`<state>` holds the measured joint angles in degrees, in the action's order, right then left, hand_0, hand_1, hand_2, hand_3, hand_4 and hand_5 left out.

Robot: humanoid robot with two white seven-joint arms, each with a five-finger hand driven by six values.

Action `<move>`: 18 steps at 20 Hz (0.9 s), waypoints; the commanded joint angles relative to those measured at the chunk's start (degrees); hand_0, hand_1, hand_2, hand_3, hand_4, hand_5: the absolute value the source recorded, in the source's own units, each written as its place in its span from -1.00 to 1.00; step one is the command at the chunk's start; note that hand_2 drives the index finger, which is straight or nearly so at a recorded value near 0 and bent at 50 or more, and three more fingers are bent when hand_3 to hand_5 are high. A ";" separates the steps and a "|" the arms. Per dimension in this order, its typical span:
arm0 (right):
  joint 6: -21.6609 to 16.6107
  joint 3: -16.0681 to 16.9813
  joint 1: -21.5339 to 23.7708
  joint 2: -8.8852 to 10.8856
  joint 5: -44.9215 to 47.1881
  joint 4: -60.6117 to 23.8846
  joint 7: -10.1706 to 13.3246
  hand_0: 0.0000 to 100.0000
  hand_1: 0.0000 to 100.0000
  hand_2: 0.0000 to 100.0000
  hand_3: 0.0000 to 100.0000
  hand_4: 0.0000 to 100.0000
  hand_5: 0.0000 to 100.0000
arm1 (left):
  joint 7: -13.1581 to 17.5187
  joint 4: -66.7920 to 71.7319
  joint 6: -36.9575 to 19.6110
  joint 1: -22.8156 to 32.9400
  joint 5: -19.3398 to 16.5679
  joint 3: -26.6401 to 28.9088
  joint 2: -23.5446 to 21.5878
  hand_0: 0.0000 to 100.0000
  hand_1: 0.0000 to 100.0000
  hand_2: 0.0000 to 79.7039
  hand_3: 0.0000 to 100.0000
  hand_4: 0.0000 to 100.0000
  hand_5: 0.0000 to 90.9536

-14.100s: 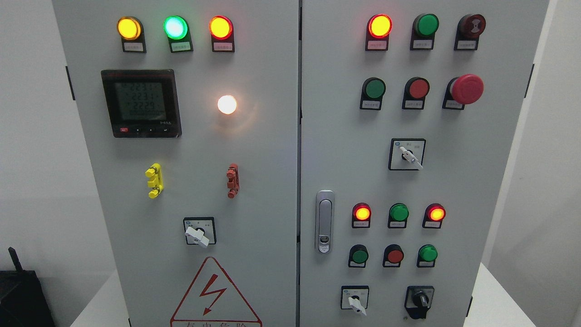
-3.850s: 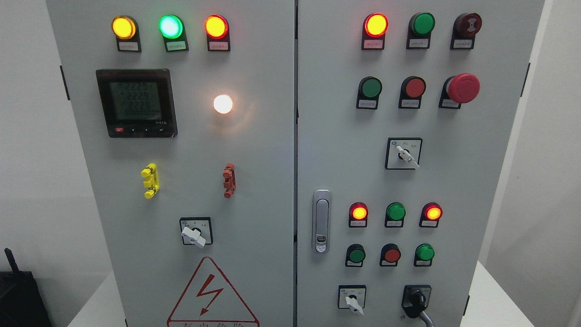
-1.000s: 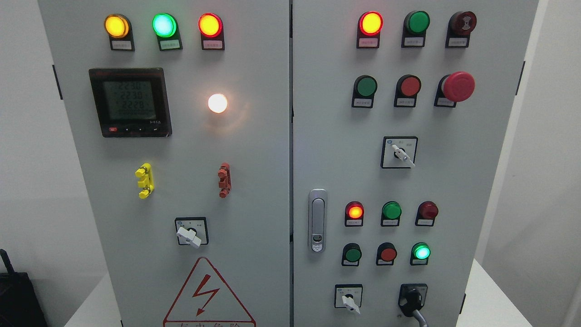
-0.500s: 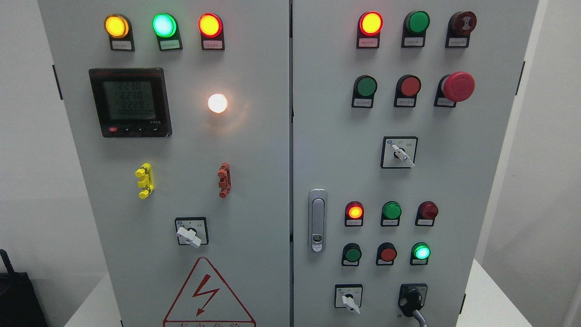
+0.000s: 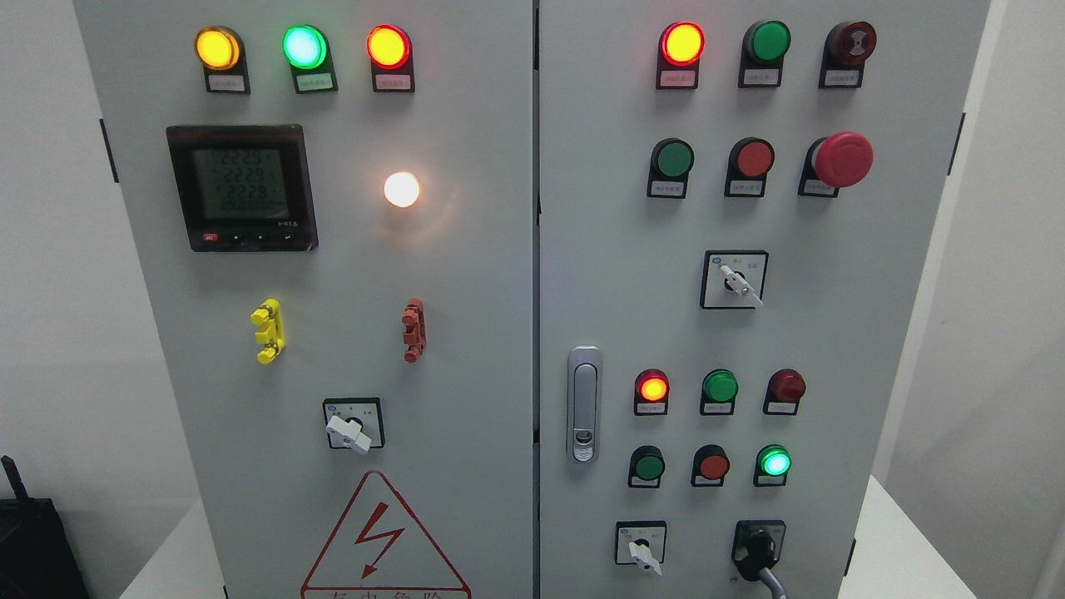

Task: Trip black knob to open circuit
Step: 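Release the black knob and lower the right hand away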

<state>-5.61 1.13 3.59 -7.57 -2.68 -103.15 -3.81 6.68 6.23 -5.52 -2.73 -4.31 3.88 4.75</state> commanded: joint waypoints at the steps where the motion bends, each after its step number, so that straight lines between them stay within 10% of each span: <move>1: 0.07 1.07 0.10 0.01 -0.04 0.23 0.29 -1.00 -1.00 -0.95 1.00 1.00 1.00 | 0.00 -1.48 -0.02 0.00 0.00 -0.01 -0.01 -0.76 -0.22 -1.00 -1.00 -1.00 -1.00; 18: 0.16 1.33 0.27 0.01 -0.13 0.93 0.29 -1.00 -1.00 -0.95 1.00 1.00 1.00 | 0.00 -1.48 -0.02 0.00 0.00 -0.01 -0.01 -0.76 -0.22 -1.00 -1.00 -1.00 -1.00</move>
<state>-5.80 2.05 3.83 -7.57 -2.76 -102.72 -3.60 6.68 6.23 -5.48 -2.73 -4.31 3.88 4.75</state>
